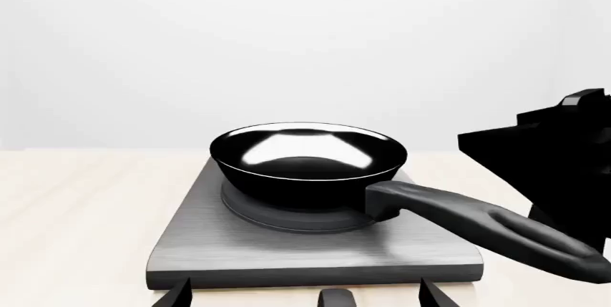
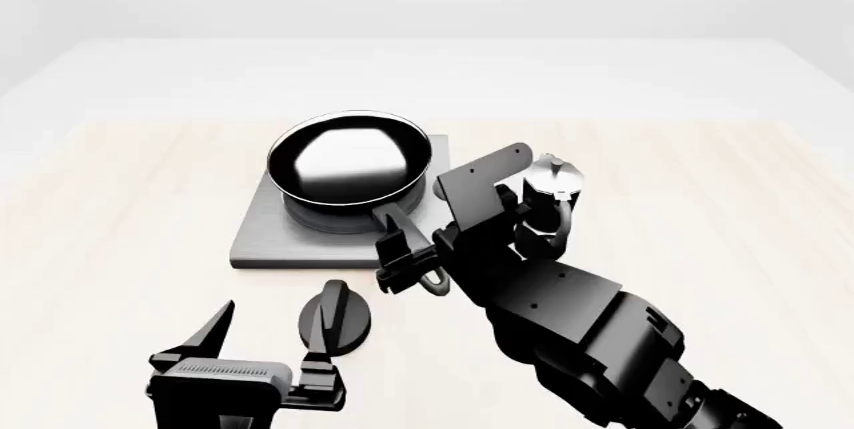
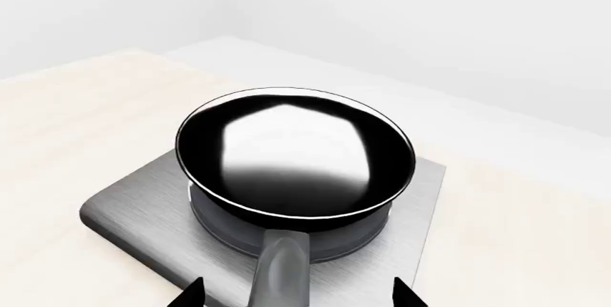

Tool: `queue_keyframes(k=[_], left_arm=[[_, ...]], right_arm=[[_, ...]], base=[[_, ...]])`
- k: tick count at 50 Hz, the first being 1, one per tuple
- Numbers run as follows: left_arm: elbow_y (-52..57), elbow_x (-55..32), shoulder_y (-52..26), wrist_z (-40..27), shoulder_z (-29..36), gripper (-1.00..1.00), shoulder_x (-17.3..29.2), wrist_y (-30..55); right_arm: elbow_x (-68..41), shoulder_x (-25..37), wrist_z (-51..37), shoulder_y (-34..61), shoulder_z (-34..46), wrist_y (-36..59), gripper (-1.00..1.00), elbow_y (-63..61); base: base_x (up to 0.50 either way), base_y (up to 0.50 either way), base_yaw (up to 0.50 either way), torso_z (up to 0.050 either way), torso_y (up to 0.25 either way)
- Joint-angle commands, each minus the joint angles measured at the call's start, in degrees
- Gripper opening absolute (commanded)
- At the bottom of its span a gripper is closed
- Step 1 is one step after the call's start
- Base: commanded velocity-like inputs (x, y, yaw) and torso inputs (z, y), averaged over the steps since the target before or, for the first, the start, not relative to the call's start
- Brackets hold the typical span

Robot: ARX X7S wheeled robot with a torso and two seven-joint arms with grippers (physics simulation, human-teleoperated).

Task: Put the frying pan on the stove.

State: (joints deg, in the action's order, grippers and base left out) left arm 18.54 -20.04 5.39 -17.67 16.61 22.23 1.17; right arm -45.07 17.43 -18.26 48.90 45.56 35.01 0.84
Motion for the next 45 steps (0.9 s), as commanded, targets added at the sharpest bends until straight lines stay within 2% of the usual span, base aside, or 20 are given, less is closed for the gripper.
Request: queue_keyframes(k=[1,16,45], left_arm=[[-0.28,-0.09,0.0,-0.13,0.05,1.0,0.04,-0.23],[-0.04,-0.36,-0.07,-0.46,-0.02,1.0,0.28,-0.11],[3.77,-0.71,-0.8,-2.25,-1.19,1.0,2.15,1.97]], right_arm=[[-1.14,1.42,-2.85,-0.26,-0.94,1.99,1.0,-6.86],[-2.99,4.62,-7.82,-3.06,-3.82,1.58,1.0,-15.88],[-2.63,11.98,-13.1,-14.66,-9.42,-6.75,1.0,-25.78]], base=[[0.0,0.0,0.0,0.0,0.0],[0.0,0.0,0.0,0.0,0.0],[0.0,0.0,0.0,0.0,0.0]])
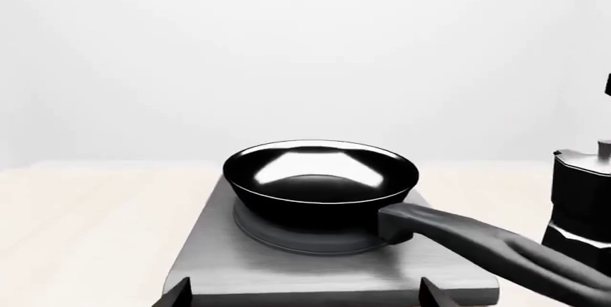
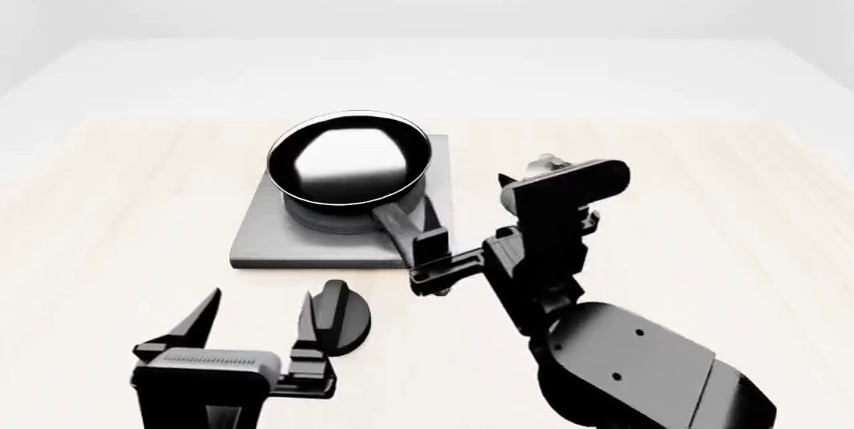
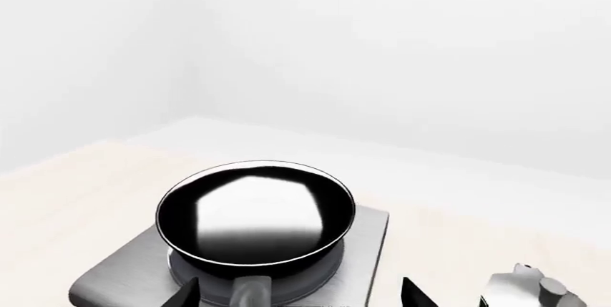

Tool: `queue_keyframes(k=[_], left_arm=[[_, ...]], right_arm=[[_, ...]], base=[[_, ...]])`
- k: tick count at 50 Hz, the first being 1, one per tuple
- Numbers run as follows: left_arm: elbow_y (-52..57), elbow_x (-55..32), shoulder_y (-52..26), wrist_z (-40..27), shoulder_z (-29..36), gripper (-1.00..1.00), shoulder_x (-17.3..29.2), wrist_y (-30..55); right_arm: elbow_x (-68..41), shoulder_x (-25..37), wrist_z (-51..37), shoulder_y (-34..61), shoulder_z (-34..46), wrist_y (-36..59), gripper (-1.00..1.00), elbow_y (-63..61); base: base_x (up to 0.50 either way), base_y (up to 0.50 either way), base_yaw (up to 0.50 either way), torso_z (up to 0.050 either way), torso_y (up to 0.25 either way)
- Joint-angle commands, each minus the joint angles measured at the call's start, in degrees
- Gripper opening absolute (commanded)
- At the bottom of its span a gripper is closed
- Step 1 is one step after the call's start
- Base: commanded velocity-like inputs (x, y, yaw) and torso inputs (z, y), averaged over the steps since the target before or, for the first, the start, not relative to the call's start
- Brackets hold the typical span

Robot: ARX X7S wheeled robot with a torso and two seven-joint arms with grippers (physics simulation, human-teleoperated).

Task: Put the frying pan on the stove.

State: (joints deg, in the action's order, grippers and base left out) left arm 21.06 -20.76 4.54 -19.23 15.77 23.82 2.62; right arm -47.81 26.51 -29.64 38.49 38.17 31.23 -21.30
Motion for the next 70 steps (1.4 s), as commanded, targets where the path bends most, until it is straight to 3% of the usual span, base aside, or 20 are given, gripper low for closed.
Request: queue_keyframes(k=[1,23,70], left_arm=[[0.88,-0.01,0.0,-0.65,-0.36,1.0,0.49,0.4],[8.01,-2.49,2.44,-2.8,-3.07,1.0,3.21,2.12],[31.48,-5.65,12.28,-9.06,-12.17,1.0,11.45,3.19]], right_arm=[[0.04,3.11,-1.65,-4.47,-2.11,-3.12,1.0,-3.87],[5.81,6.87,-6.84,-13.45,-5.55,-11.76,1.0,-10.18],[5.36,14.41,-23.53,-12.29,-5.91,-4.67,1.0,-38.6]], base=[[0.0,0.0,0.0,0.0,0.0],[0.0,0.0,0.0,0.0,0.0],[0.0,0.0,0.0,0.0,0.0]])
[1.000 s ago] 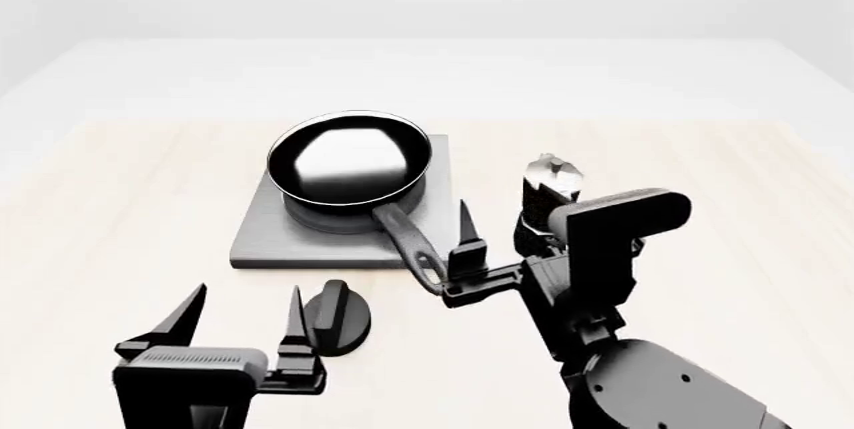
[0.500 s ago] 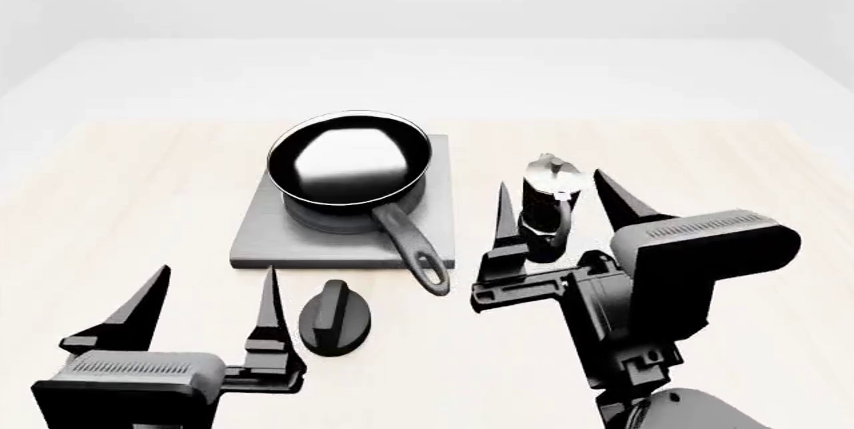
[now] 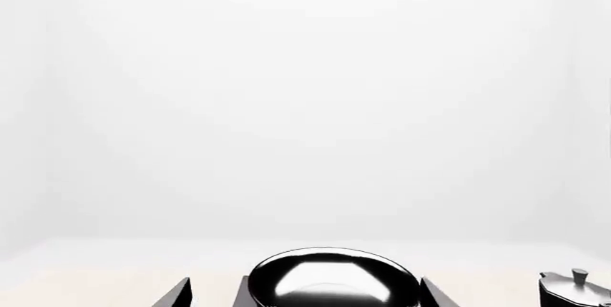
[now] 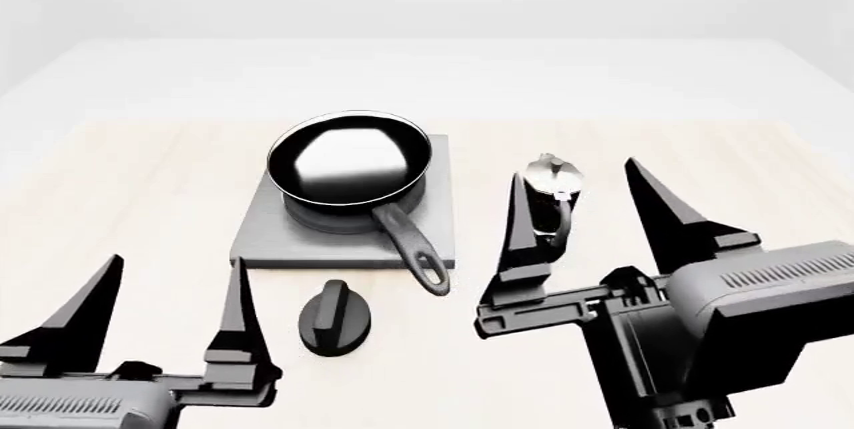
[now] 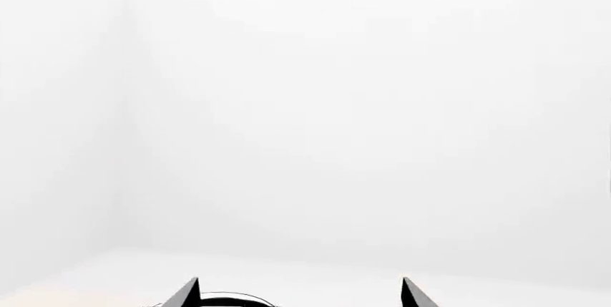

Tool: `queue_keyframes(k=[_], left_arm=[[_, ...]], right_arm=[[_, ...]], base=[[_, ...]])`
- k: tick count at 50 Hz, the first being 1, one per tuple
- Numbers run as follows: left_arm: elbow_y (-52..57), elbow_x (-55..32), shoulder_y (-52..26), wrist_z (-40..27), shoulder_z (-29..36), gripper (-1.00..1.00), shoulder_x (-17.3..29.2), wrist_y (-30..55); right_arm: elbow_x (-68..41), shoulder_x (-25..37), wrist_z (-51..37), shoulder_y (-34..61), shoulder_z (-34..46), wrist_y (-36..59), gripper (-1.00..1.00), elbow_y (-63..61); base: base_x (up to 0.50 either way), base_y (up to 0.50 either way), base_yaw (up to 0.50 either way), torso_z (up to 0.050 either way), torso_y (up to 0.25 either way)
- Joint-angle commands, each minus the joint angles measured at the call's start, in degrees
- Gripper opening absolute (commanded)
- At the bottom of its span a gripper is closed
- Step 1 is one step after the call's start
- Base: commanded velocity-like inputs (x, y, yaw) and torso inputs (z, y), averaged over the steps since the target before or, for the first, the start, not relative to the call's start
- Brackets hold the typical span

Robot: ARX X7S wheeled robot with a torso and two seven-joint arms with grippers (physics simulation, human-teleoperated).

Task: Put the frying pan on the stove.

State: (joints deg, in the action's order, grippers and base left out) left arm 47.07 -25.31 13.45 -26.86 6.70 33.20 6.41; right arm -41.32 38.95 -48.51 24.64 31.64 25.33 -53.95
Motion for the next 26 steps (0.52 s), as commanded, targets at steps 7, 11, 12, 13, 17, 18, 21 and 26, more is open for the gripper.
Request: queue_keyframes(k=[7,11,12,13,17,18,21,26], left_arm=[[6.72,-1.38,4.78,-1.6,-4.36,1.0,2.75,-1.56],[7.38,-1.61,4.94,-1.77,-4.63,1.0,2.96,-1.74],[7.55,-1.7,5.05,-1.79,-4.73,1.0,3.03,-1.83],[7.86,-1.68,5.26,-1.84,-4.87,1.0,3.15,-1.92],[9.66,-1.91,7.1,-2.2,-6.35,1.0,3.84,-2.88],[9.89,-1.97,7.36,-2.21,-6.47,1.0,3.98,-2.99],[11.68,-2.2,7.93,-2.72,-7.14,1.0,4.68,-3.14],[12.63,-2.22,7.94,-3.74,-6.5,1.0,5.88,-3.68]], right_arm=[[-2.78,11.62,-18.06,16.41,21.01,-9.28,1.0,-6.02],[-2.77,14.07,-23.36,24.16,31.26,-13.37,1.0,-6.01],[-2.76,14.6,-24.56,26.18,33.87,-14.59,1.0,-6.02],[-2.67,15.14,-25.86,28.38,36.65,-15.84,1.0,-6.02],[-2.05,16.72,-31.93,39.75,50.33,-20.84,1.0,-6.03],[-2.06,16.91,-33.62,43.15,54.15,-22.14,1.0,-6.03],[-0.87,16.86,-41.31,60.09,73.33,-29.66,1.0,-6.04],[0.42,18.53,-41.47,62.92,77.16,-31.55,1.0,-6.04]], base=[[0.0,0.0,0.0,0.0,0.0],[0.0,0.0,0.0,0.0,0.0],[0.0,0.0,0.0,0.0,0.0],[0.0,0.0,0.0,0.0,0.0],[0.0,0.0,0.0,0.0,0.0],[0.0,0.0,0.0,0.0,0.0],[0.0,0.0,0.0,0.0,0.0],[0.0,0.0,0.0,0.0,0.0]])
